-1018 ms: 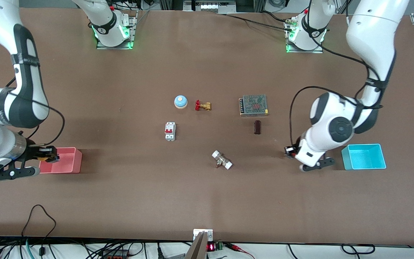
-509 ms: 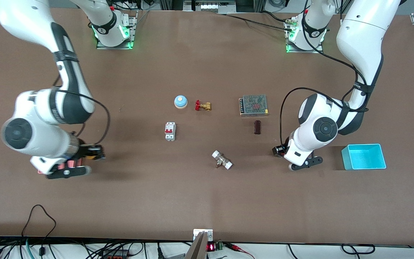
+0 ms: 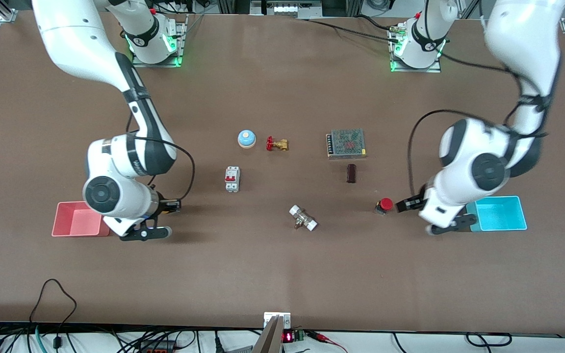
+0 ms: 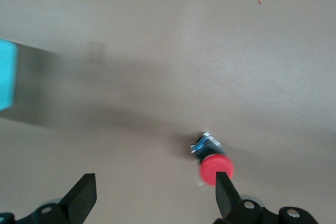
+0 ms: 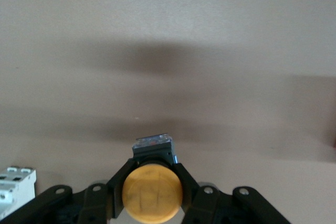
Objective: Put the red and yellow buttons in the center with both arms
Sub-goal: 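Set the red button on the table with the left gripper and withdraw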
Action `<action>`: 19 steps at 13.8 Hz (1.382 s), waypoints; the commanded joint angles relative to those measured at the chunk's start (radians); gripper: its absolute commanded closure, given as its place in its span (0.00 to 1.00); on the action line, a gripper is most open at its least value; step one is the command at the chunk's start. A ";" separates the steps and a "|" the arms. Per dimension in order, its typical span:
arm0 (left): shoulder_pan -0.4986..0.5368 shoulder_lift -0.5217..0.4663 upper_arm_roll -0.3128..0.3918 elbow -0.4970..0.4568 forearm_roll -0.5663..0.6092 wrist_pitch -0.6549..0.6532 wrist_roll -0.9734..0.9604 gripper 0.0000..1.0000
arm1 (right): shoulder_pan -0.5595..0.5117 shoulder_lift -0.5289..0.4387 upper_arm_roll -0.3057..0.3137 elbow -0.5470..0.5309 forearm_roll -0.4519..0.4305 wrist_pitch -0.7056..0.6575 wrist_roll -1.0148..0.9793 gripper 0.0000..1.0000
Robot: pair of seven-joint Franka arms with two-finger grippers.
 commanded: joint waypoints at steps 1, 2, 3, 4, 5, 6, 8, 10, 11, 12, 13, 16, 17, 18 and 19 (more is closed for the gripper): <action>0.044 -0.099 -0.003 -0.023 0.018 -0.079 0.099 0.00 | 0.011 0.020 -0.006 0.005 0.017 0.017 0.050 0.79; 0.060 -0.126 -0.003 -0.023 0.018 -0.095 0.133 0.00 | 0.011 0.028 -0.006 0.004 0.017 0.020 0.061 0.79; 0.078 -0.153 -0.005 -0.023 0.018 -0.108 0.166 0.00 | 0.017 0.034 -0.006 -0.001 0.017 0.029 0.081 0.79; 0.095 -0.182 -0.003 -0.023 0.017 -0.123 0.208 0.00 | 0.021 0.037 -0.006 -0.005 0.017 0.041 0.112 0.78; 0.113 -0.209 -0.005 -0.023 0.017 -0.149 0.251 0.00 | 0.025 0.040 -0.006 -0.007 0.009 0.041 0.139 0.78; 0.133 -0.231 -0.006 -0.023 0.012 -0.174 0.290 0.00 | 0.035 0.040 -0.006 -0.011 0.012 0.043 0.153 0.78; 0.167 -0.266 -0.009 -0.023 0.008 -0.201 0.352 0.00 | 0.044 0.045 -0.006 -0.013 0.012 0.044 0.182 0.76; 0.187 -0.289 -0.011 -0.023 0.008 -0.212 0.366 0.00 | 0.045 0.049 -0.006 -0.015 0.006 0.044 0.183 0.75; 0.195 -0.303 -0.012 -0.023 0.008 -0.214 0.384 0.00 | 0.045 0.051 -0.006 -0.021 0.003 0.046 0.181 0.74; 0.196 -0.320 -0.012 -0.023 0.006 -0.217 0.400 0.00 | 0.045 0.051 -0.006 -0.024 0.000 0.049 0.181 0.66; 0.202 -0.334 -0.012 -0.022 0.006 -0.229 0.403 0.00 | 0.045 0.052 -0.006 -0.025 0.000 0.050 0.181 0.62; 0.205 -0.375 -0.012 -0.023 -0.025 -0.247 0.403 0.00 | 0.045 0.051 -0.006 -0.022 0.006 0.049 0.183 0.00; 0.205 -0.393 -0.012 -0.023 -0.025 -0.260 0.404 0.00 | 0.043 0.046 -0.008 -0.019 0.010 0.047 0.184 0.00; 0.195 -0.407 -0.008 -0.025 -0.026 -0.270 0.404 0.00 | 0.046 0.042 -0.011 -0.018 0.010 0.043 0.183 0.00; 0.178 -0.418 0.000 -0.025 -0.026 -0.281 0.404 0.00 | 0.043 0.029 -0.011 -0.018 0.012 0.038 0.186 0.00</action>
